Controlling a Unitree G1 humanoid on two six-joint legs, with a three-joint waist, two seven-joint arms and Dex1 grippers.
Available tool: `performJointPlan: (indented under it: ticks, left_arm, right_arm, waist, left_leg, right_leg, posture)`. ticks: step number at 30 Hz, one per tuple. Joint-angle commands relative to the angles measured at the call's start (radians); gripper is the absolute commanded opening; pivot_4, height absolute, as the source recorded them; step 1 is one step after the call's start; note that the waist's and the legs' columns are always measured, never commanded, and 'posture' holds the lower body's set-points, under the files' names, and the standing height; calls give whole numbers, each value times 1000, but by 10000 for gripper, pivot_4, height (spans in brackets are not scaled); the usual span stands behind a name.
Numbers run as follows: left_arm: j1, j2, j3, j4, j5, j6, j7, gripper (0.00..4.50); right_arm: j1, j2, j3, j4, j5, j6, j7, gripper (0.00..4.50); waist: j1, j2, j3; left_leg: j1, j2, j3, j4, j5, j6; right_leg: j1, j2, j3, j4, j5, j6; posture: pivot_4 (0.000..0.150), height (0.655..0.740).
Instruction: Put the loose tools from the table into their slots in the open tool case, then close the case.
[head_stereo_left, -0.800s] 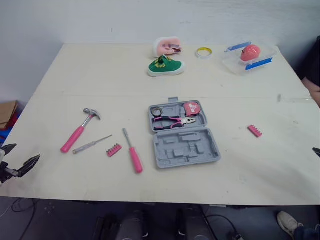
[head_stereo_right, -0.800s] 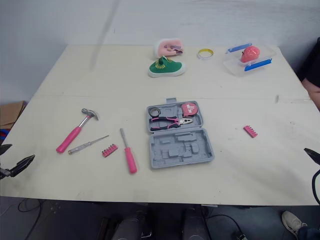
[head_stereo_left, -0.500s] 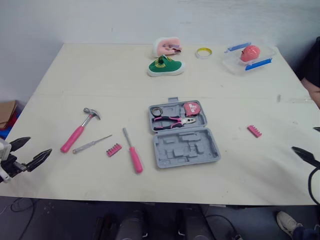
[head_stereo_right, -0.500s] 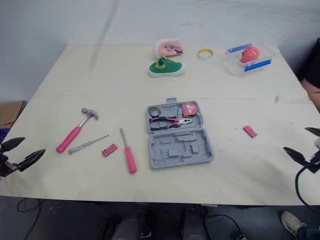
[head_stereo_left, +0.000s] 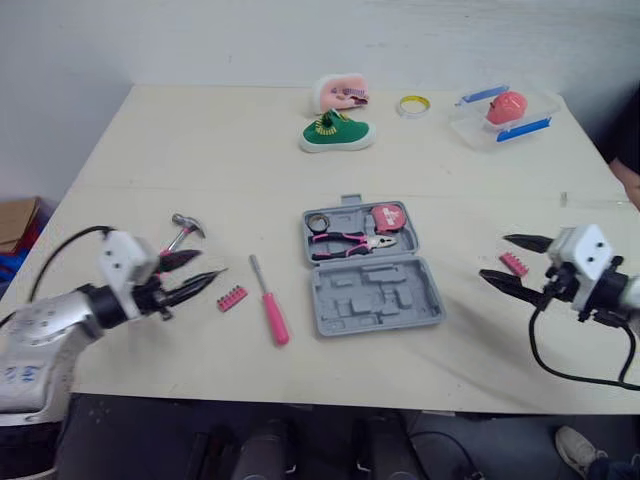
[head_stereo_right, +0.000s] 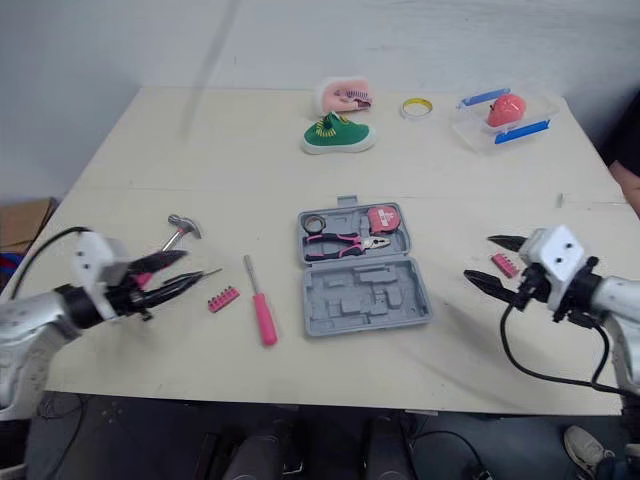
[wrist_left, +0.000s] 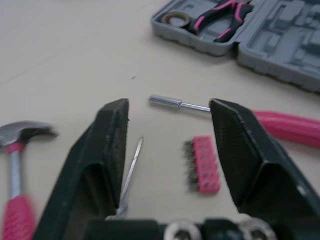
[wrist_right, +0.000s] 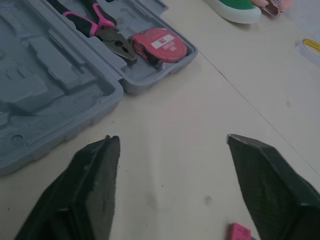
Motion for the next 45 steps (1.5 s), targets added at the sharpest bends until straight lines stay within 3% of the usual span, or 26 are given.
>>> performJointPlan:
  ticks: [1,2,4,5,11,21,30,37,45]
  left_arm:
    - [-63,-43,-86,-64,22,99,83,4661]
    - [-83,-60,-112,-65,37,121,107,799]
    - [-107,-83,-159,-69,64,151,131,0]
    - [-115,-90,-182,-74,74,161,137,0]
    - [-196,-123,-320,6,177,153,136,0]
    - [-320,-272,-437,134,278,188,194,0]
    - [-373,-328,-443,232,336,154,205,0]
    - [-394,-357,-465,284,369,96,170,0]
    - [-379,-336,-496,253,374,47,52,0]
  right_arm:
    - [-61,24,51,18,-58,16,-34,16346]
    - [-82,31,71,33,-70,22,-31,12564]
    - [-117,41,113,69,-112,0,-30,2504]
    - [-133,44,133,90,-138,-21,-32,1113]
    - [-233,106,227,213,-231,-94,-36,1113]
    - [-386,208,304,444,-327,-201,-71,1113]
    - [-446,256,331,544,-352,-249,-38,1113]
    - [-400,238,318,470,-310,-247,49,1113]
    - [-219,156,257,200,-217,-135,127,1113]
  waist:
    - [1,0,0]
    - [2,0,0]
    - [2,0,0]
    - [1,0,0]
    - [1,0,0]
    - [0,0,0]
    - [-5,0,0]
    - [-4,0,0]
    - [13,0,0]
  left_leg:
    - [0,1,0,2,0,0]
    - [0,1,0,2,-1,0]
    - [0,1,0,3,-1,0]
    - [0,1,0,3,-1,0]
    - [-1,3,1,4,0,0]
    - [-3,3,1,8,0,0]
    - [-2,4,1,9,0,0]
    - [-2,5,1,10,0,0]
    - [-2,4,1,10,0,0]
  right_leg:
    - [1,1,0,0,0,0]
    - [1,1,0,1,0,0]
    - [1,1,1,1,0,0]
    - [0,2,1,1,0,0]
    - [0,4,2,0,0,0]
    - [0,5,2,1,0,0]
    - [1,6,2,1,0,0]
    - [1,7,2,2,0,0]
    - [1,6,2,1,0,0]
  posture:
    - [1500,7400]
    - [1500,7400]
    - [1500,7400]
    - [1500,7400]
    - [1500,7400]
    - [1500,7400]
    - [1500,7400]
    - [1500,7400]
    - [1500,7400]
